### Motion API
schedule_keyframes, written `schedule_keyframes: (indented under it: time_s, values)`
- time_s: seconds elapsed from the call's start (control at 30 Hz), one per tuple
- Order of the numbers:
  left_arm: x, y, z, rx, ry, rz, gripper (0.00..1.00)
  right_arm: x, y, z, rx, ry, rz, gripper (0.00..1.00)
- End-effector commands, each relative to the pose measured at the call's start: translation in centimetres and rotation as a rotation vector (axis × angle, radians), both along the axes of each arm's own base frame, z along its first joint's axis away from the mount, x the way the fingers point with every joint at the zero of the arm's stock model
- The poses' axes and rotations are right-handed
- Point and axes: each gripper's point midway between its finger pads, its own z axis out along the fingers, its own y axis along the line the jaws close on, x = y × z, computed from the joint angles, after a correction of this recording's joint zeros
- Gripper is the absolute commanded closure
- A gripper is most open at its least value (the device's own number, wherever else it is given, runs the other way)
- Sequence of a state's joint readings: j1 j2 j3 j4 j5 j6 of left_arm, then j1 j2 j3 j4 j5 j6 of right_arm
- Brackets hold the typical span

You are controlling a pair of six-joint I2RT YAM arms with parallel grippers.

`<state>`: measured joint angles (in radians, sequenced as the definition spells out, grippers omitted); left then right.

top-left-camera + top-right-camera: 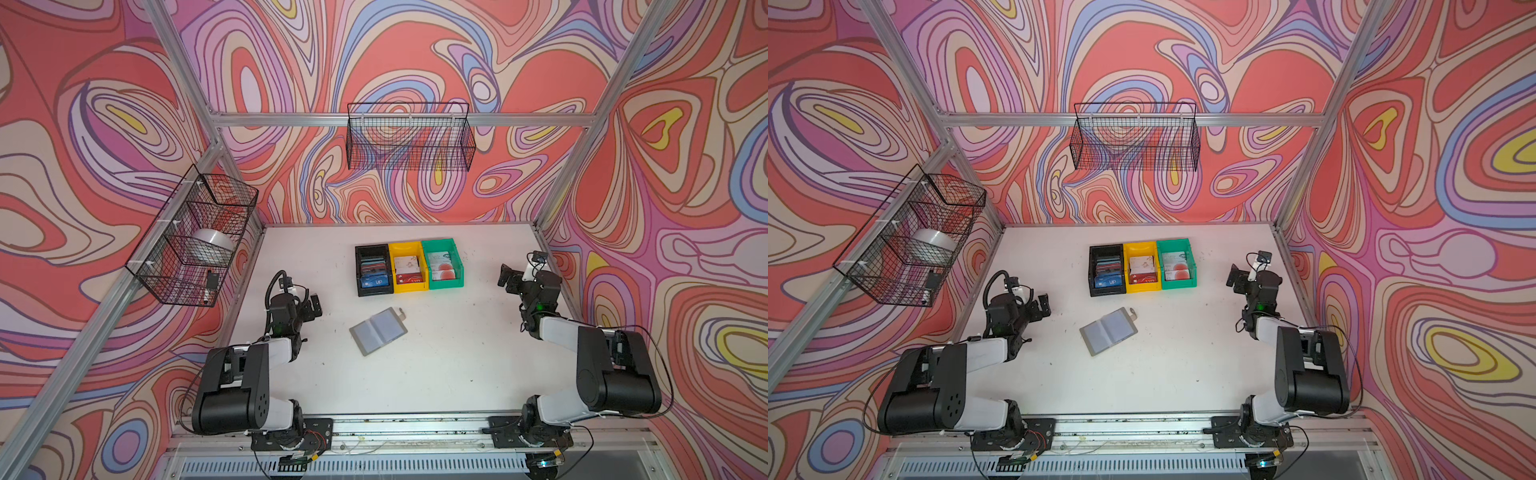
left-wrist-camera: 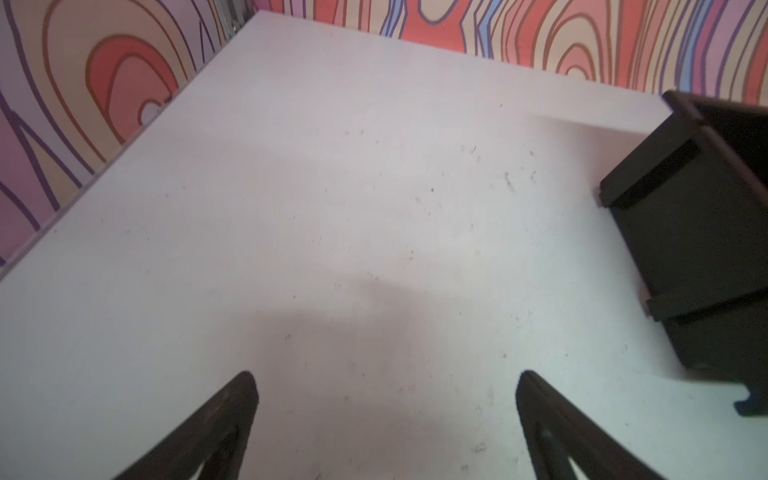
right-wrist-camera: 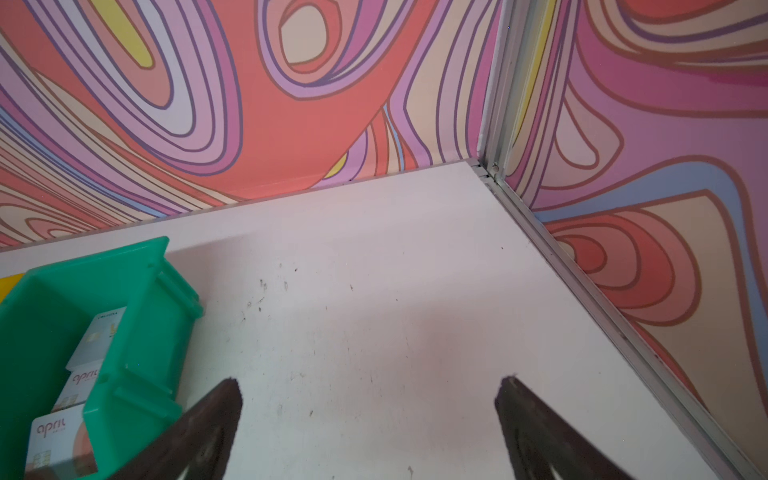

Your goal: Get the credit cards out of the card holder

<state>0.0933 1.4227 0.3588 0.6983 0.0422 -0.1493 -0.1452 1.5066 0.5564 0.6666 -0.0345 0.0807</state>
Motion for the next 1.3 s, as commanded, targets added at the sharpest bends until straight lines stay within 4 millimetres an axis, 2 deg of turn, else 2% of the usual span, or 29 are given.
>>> schedule_keyframes:
  time_s: [0.0,0.13,0.27,0.33,0.4,0.5,0.63,0.73,1.27]
  values:
    - [1.0,-0.4,2.3,0.025,-0.102,-0.045,0.00,0.0,1.0,1.3,0.016,-0.051,0.058,0.02]
    - [1.1,-1.8,2.0,0.033,-0.136,-0.130,0.00,-0.8,2.7,0.3,0.061,-0.048,0.143,0.02]
    - [1.6,-1.9,0.7,0.060,-0.098,-0.108,0.00,-1.9,3.5,-1.6,0.053,-0.095,0.184,0.02]
    - [1.7,-1.7,1.0,0.061,-0.118,-0.101,0.00,-2.4,3.1,-2.6,0.053,-0.120,0.155,0.02]
    - [1.4,-1.7,0.8,0.060,-0.110,-0.094,0.00,-2.7,3.8,-3.0,0.040,-0.154,0.190,0.02]
    - [1.5,-1.7,1.1,0.064,-0.139,-0.094,0.00,-2.1,3.9,-3.9,0.041,-0.102,0.192,0.02]
    - [1.3,-1.7,1.2,0.063,-0.144,-0.094,0.00,-0.1,5.5,-4.9,-0.012,-0.005,0.224,0.02]
    - [1.2,-1.1,1.0,0.064,-0.126,-0.056,0.00,0.1,5.6,-5.1,-0.033,0.006,0.202,0.02]
    - [1.6,-1.3,0.9,0.069,-0.115,-0.066,0.00,0.0,5.6,-5.0,-0.036,-0.003,0.199,0.02]
